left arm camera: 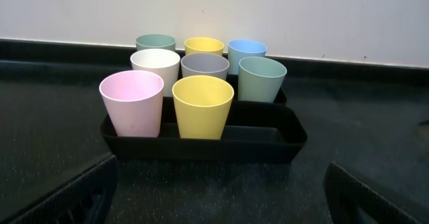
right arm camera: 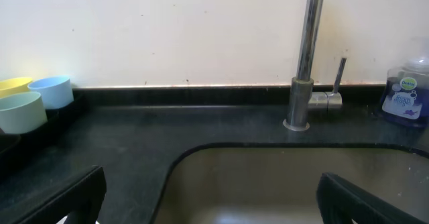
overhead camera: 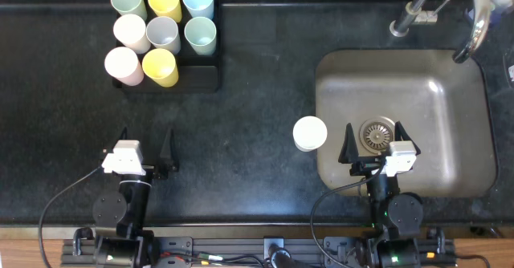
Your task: Store Cups
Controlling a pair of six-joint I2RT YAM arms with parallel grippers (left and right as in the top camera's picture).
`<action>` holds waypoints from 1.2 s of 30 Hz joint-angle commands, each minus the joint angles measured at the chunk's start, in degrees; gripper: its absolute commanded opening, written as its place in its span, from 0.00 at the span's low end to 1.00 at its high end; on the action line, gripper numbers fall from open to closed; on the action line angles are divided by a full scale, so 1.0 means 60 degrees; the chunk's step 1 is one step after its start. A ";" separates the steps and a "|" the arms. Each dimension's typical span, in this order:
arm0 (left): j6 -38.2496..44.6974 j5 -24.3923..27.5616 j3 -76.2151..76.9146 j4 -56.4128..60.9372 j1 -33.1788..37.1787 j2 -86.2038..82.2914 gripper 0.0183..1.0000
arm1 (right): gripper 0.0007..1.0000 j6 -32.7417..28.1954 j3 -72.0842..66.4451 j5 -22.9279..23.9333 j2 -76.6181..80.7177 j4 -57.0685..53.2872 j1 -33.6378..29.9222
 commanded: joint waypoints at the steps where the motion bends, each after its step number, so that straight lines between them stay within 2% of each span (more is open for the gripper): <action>1: 0.0138 0.0189 -0.0011 -0.0033 0.0069 -0.0095 1.00 | 1.00 0.0033 -0.0131 -0.0062 -0.0073 0.0066 -0.0055; 12: 0.0138 0.0193 -0.0011 -0.0033 0.0069 -0.0095 1.00 | 1.00 0.0036 -0.0091 -0.0149 -0.0066 0.0586 -0.0051; 16: 0.0138 0.0189 -0.0011 -0.0033 0.0069 -0.0095 1.00 | 1.00 0.0033 0.0896 -0.0277 0.0506 0.0153 -0.0055; 24: 0.0138 0.0189 -0.0011 -0.0033 0.0069 -0.0095 1.00 | 1.00 0.0036 0.6309 -0.0546 0.4648 -0.3603 -0.0051; 27: 0.0138 0.0189 -0.0011 -0.0033 0.0069 -0.0095 1.00 | 1.00 0.0033 0.8499 -0.1129 0.6306 -0.5716 -0.0051; 32: 0.0142 0.0189 -0.0011 -0.0033 0.0069 -0.0095 1.00 | 1.00 0.0025 1.1329 -0.2794 0.9125 -0.9074 -0.0051; 36: 0.0138 0.0193 -0.0011 -0.0033 0.0069 -0.0095 1.00 | 1.00 0.0022 1.2364 -0.3326 1.1132 -1.0772 -0.0047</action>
